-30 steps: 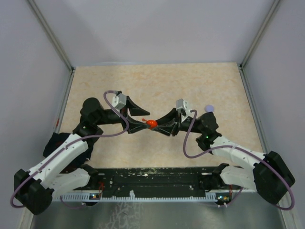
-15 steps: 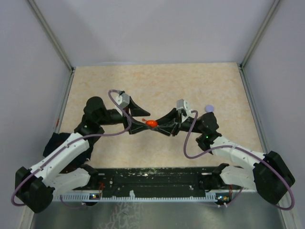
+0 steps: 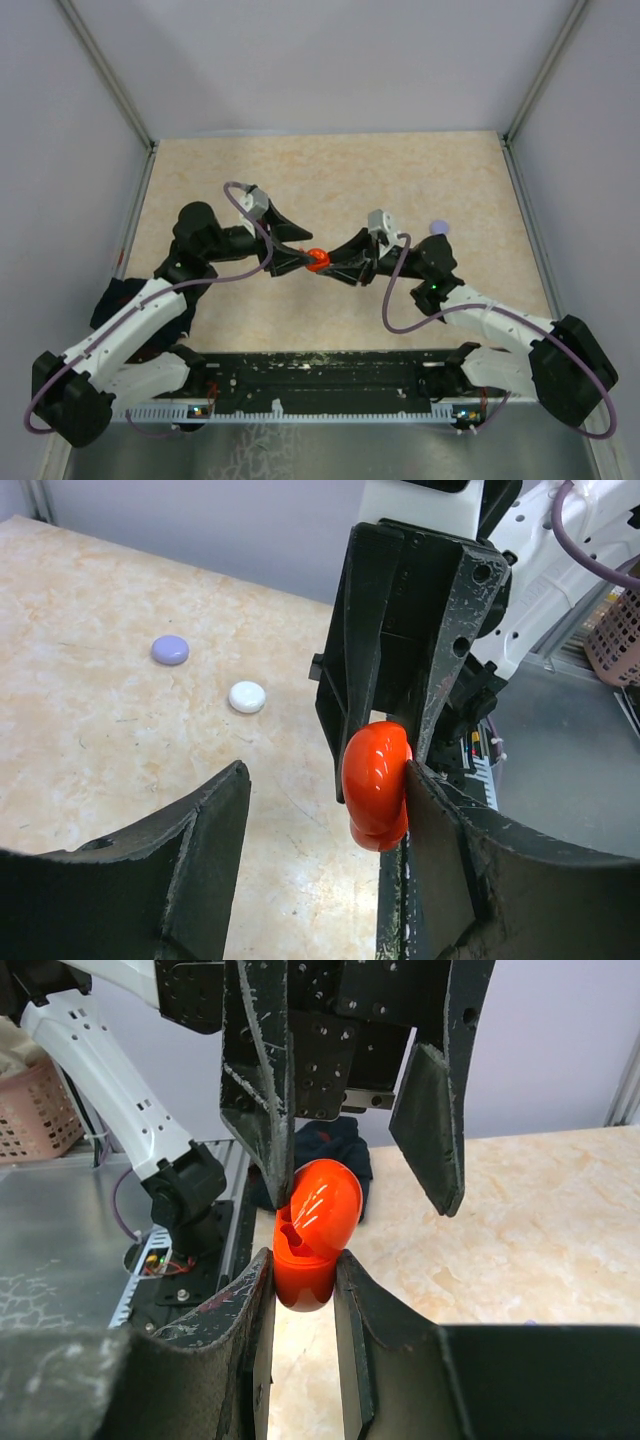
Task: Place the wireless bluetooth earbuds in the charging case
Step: Open the charging case, then pick up the earbud from the center of the board.
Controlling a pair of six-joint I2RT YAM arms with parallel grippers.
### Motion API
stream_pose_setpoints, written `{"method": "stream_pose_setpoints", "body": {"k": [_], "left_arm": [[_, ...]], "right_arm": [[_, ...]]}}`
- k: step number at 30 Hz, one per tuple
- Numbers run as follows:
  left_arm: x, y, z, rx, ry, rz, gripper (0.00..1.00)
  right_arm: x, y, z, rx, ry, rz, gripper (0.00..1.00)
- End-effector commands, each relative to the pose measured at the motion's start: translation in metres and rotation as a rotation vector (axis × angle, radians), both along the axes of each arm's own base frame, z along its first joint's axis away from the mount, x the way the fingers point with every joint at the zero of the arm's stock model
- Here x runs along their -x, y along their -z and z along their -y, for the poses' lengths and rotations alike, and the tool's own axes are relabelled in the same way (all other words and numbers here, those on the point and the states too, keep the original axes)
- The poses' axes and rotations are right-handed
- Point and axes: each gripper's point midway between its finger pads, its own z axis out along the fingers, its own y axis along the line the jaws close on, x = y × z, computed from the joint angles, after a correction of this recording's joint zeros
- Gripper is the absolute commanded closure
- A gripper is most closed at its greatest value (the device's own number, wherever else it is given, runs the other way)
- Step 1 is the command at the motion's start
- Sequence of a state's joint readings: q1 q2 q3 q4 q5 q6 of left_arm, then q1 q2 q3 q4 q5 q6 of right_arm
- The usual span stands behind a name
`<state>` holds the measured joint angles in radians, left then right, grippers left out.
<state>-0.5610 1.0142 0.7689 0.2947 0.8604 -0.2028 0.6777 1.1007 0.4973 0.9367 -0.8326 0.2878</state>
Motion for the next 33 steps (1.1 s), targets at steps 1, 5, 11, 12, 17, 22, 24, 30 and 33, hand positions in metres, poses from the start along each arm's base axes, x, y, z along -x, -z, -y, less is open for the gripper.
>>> {"method": "stream_pose_setpoints", "body": {"k": [1, 5, 11, 12, 17, 22, 24, 30, 33], "left_arm": [[-0.008, -0.012, -0.002, 0.027, -0.037, 0.004, 0.32], [-0.012, -0.011, -0.004, 0.024, -0.056, -0.007, 0.32], [-0.016, -0.011, -0.005, 0.022, -0.078, -0.014, 0.31], [-0.016, -0.010, -0.006, 0.021, -0.078, -0.015, 0.31], [-0.016, -0.010, -0.007, 0.019, -0.084, -0.013, 0.28], [-0.023, -0.008, -0.010, 0.003, -0.134, -0.022, 0.27], [-0.029, -0.006, -0.011, -0.007, -0.168, -0.044, 0.27], [-0.057, 0.018, -0.018, -0.073, -0.336, -0.189, 0.27], [-0.073, 0.040, -0.022, -0.110, -0.439, -0.292, 0.28]], "right_arm": [[0.004, -0.002, 0.001, -0.004, -0.021, 0.060, 1.00], [0.005, 0.000, 0.002, -0.005, -0.020, 0.078, 1.00], [0.007, 0.004, 0.005, -0.001, -0.009, 0.122, 1.00], [0.007, 0.004, 0.005, -0.001, -0.007, 0.133, 1.00], [0.005, 0.009, 0.010, 0.009, 0.040, 0.203, 1.00], [-0.009, 0.022, 0.022, 0.049, 0.170, 0.265, 1.00], [-0.016, 0.029, 0.028, 0.081, 0.222, 0.288, 1.00], [-0.027, 0.035, 0.046, 0.062, 0.366, 0.322, 1.00], [-0.027, 0.037, 0.055, 0.008, 0.422, 0.331, 1.00]]}}
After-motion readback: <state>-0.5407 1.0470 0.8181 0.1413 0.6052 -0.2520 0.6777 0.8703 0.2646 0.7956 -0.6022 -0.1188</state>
